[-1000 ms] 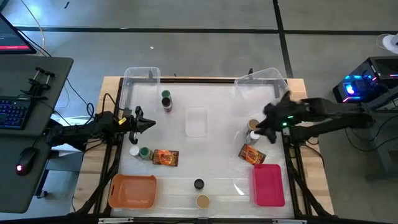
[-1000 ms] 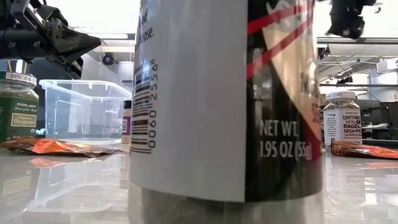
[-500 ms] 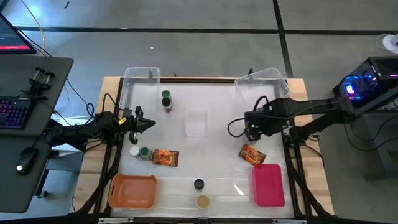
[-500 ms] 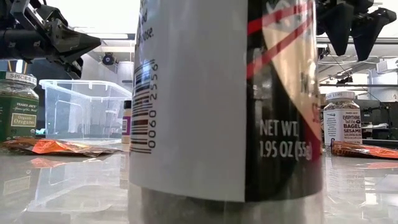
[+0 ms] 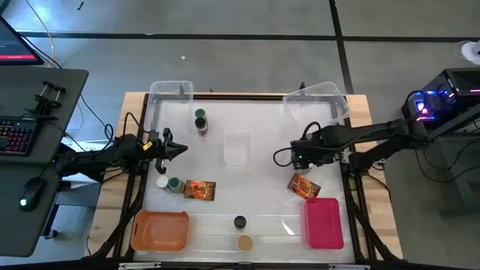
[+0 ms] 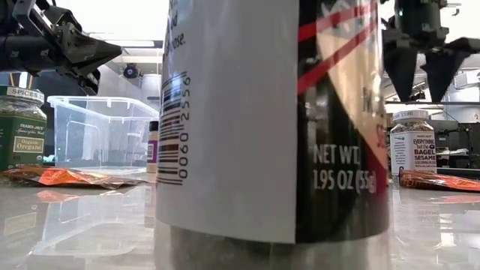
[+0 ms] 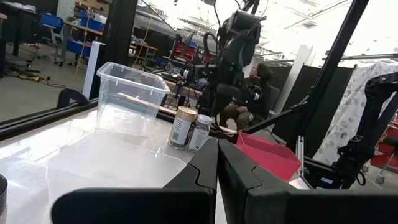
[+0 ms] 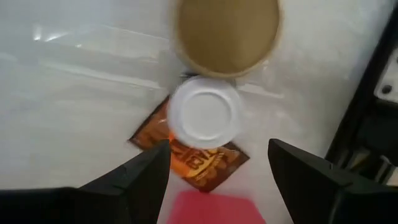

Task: Sort spices by type
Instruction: Put the right white seasoning bottle into the right large transparent bin

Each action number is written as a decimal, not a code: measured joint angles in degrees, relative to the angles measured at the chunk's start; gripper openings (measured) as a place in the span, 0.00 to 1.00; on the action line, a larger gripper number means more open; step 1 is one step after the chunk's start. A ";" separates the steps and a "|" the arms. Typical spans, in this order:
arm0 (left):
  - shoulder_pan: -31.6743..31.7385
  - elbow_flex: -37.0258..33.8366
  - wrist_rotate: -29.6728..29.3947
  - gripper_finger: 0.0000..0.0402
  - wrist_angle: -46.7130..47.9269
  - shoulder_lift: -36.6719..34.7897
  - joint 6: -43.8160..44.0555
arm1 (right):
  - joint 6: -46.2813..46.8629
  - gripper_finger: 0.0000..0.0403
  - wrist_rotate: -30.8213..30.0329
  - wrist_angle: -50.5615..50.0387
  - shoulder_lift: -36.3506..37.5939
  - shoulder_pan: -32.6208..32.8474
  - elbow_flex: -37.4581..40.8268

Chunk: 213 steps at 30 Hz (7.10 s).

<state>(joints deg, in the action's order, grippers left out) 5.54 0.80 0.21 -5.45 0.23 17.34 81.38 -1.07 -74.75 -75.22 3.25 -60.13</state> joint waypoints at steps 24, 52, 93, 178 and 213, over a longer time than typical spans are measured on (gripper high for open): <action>-0.01 0.00 0.00 0.00 0.02 0.02 0.01 | 3.26 0.66 -3.56 15.63 -0.22 -1.42 14.03; 0.00 -0.01 0.11 0.00 0.04 0.01 0.01 | -2.96 0.48 5.56 22.06 5.89 0.61 5.31; 0.00 -0.01 -0.03 0.00 0.04 0.02 0.01 | -24.97 0.48 27.35 114.68 3.31 -11.94 0.28; 0.00 0.00 0.00 0.00 0.04 0.02 0.00 | -72.33 0.48 0.60 12.02 -26.08 -60.11 -15.38; -0.02 -0.01 -0.01 0.00 0.04 0.02 0.02 | -74.10 0.60 0.91 0.42 -23.47 -60.26 -26.03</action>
<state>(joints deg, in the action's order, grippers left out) 5.52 0.79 0.20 -5.41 0.25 17.36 7.28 -0.16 -74.32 -98.70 -57.01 -86.16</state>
